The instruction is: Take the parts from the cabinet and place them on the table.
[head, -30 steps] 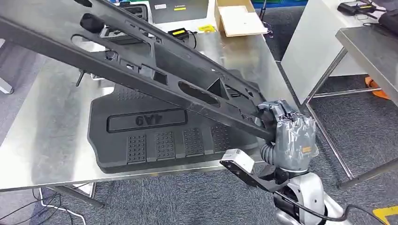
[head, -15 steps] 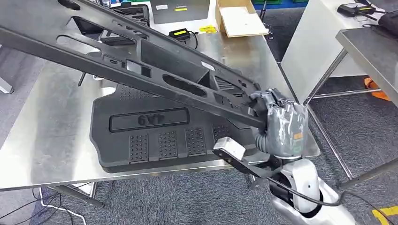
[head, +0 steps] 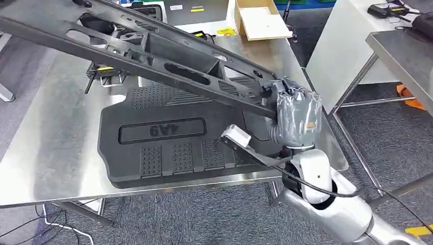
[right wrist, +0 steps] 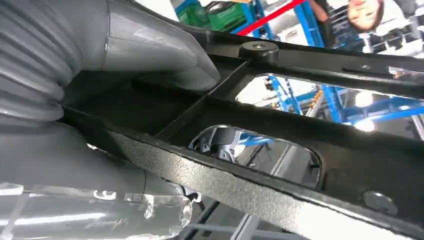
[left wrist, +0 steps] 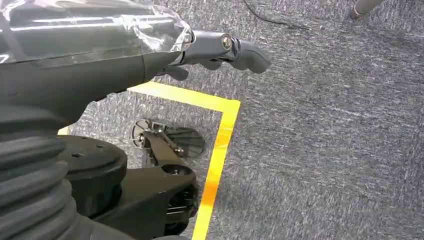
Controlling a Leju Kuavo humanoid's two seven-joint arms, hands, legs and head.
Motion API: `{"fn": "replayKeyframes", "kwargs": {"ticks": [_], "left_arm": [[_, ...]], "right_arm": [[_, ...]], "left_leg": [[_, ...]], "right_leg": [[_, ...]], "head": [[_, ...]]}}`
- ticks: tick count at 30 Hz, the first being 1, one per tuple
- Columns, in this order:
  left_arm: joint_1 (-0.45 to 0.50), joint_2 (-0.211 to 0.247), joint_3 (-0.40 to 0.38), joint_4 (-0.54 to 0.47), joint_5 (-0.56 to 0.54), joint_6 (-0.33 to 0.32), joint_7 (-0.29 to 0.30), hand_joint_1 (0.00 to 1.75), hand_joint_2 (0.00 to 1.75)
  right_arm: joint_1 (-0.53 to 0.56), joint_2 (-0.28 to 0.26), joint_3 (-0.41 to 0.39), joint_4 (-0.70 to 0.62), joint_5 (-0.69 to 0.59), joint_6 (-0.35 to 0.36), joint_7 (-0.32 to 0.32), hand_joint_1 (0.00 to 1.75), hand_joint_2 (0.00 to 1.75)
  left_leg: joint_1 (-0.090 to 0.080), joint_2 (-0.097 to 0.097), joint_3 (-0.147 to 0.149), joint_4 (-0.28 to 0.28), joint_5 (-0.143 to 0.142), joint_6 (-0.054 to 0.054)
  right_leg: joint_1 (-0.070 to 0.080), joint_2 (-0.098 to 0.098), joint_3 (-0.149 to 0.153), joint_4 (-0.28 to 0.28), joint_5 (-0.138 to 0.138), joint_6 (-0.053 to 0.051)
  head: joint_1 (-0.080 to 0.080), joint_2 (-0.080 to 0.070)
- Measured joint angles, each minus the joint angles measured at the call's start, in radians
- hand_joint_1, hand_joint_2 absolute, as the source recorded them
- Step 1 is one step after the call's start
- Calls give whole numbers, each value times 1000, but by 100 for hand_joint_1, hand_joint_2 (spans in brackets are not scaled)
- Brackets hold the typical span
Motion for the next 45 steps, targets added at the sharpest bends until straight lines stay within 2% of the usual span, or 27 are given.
{"fn": "replayKeyframes", "kwargs": {"ticks": [12, 22, 32, 33, 37, 45], "left_arm": [[-12, 0, -16, 0, -28, -2, 19, 0, 175], [-14, 0, -16, 0, -37, -26, 15, 0, 175], [-18, 9, -19, 0, -58, -63, 9, 0, 175], [-18, 9, -19, 0, -58, -61, 9, 0, 0], [-18, 9, -19, 0, -58, -31, 16, 0, 0], [-22, 9, -19, -1, -64, -20, 26, 0, 0]], "right_arm": [[-128, -2, 38, 165, -10, 69, 21, 175, 175], [-160, -8, 65, 254, -69, 32, 22, 175, 175], [-176, -13, 103, 283, -82, 10, 22, 175, 175], [-181, -13, 107, 285, -82, 10, 22, 175, 175], [-214, -12, 136, 298, -49, 35, 20, 175, 175], [-301, 19, 225, 356, 27, 133, 21, 175, 175]], "left_leg": [[0, 0, 0, 1, 0, 0], [0, 0, 0, 1, 0, 0], [0, 0, 0, 1, 0, 1], [0, 0, 0, 1, 0, 1], [0, 0, 0, 1, 0, 1], [0, -1, -1, 1, 0, 1]], "right_leg": [[0, 0, 0, 0, 0, 0], [0, 0, 0, 0, 0, 0], [0, 0, 0, 0, 0, 0], [0, 0, 0, 0, 0, 0], [0, 0, 0, 0, 0, 0], [0, -1, 0, 0, 0, 0]], "head": [[0, 0], [0, 0], [0, 0], [0, 0], [0, 0], [0, 0]]}}
